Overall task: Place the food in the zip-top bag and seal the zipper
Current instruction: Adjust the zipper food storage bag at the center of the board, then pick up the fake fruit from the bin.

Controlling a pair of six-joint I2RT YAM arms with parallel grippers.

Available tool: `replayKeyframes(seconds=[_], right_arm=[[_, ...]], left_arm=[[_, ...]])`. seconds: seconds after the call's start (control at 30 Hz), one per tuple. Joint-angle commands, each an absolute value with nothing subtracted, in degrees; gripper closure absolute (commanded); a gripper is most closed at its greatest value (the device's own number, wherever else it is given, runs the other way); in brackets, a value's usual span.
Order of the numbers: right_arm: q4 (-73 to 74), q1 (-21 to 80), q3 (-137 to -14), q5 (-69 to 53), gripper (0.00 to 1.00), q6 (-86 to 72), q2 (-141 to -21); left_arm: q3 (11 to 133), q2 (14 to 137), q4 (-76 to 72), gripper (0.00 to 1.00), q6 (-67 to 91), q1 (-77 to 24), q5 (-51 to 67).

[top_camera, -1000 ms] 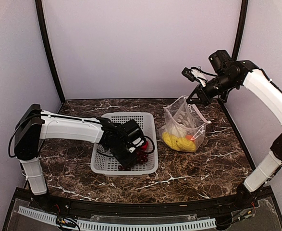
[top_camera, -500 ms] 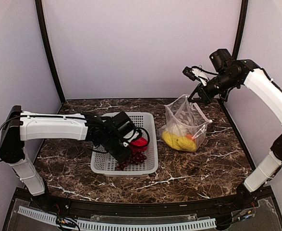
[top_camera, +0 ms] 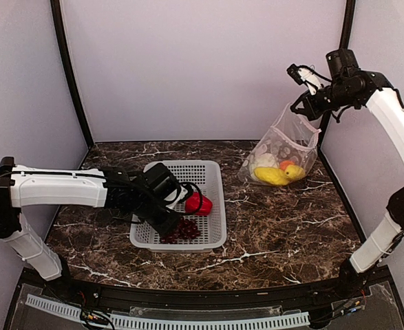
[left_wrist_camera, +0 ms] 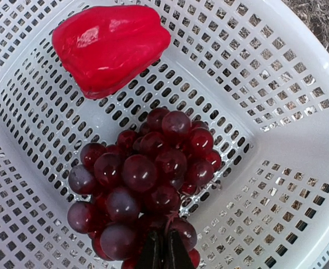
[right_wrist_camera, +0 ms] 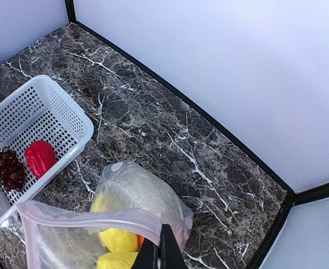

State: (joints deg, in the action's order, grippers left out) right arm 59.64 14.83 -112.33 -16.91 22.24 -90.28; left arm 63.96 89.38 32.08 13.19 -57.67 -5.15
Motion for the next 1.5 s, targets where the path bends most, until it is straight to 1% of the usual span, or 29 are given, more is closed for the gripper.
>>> replayKeyframes(seconds=[0.0, 0.17, 0.27, 0.67, 1.0, 1.2, 1.47], right_arm=[[55.1, 15.9, -106.9, -20.1, 1.0, 19.2, -89.0], [55.8, 19.2, -98.9, -24.0, 1.0, 19.7, -89.1], [57.2, 21.4, -96.6, -24.5, 1.0, 21.5, -89.0], [58.0, 22.6, -95.3, -25.3, 1.0, 22.4, -88.1], [57.8, 22.6, -94.9, -25.7, 1.0, 22.0, -88.2], [57.9, 22.6, -95.9, -26.6, 1.0, 21.5, -89.1], [58.4, 22.6, -97.3, -27.8, 1.0, 21.1, -90.5]], left_arm=[[61.9, 87.2, 30.1, 0.99, 14.1, -57.9, -6.1], [61.3, 88.2, 29.7, 0.99, 14.2, -57.8, -6.0], [61.4, 88.7, 29.8, 0.99, 13.9, -57.9, -6.1], [63.7, 88.5, 30.7, 0.99, 13.4, -57.8, -6.2], [65.9, 77.9, 27.3, 0.99, 12.9, -57.9, -4.9], [71.5, 76.4, 27.9, 0.99, 12.1, -58.0, -4.8], [77.4, 76.4, 19.1, 0.99, 10.5, -58.0, -1.0]])
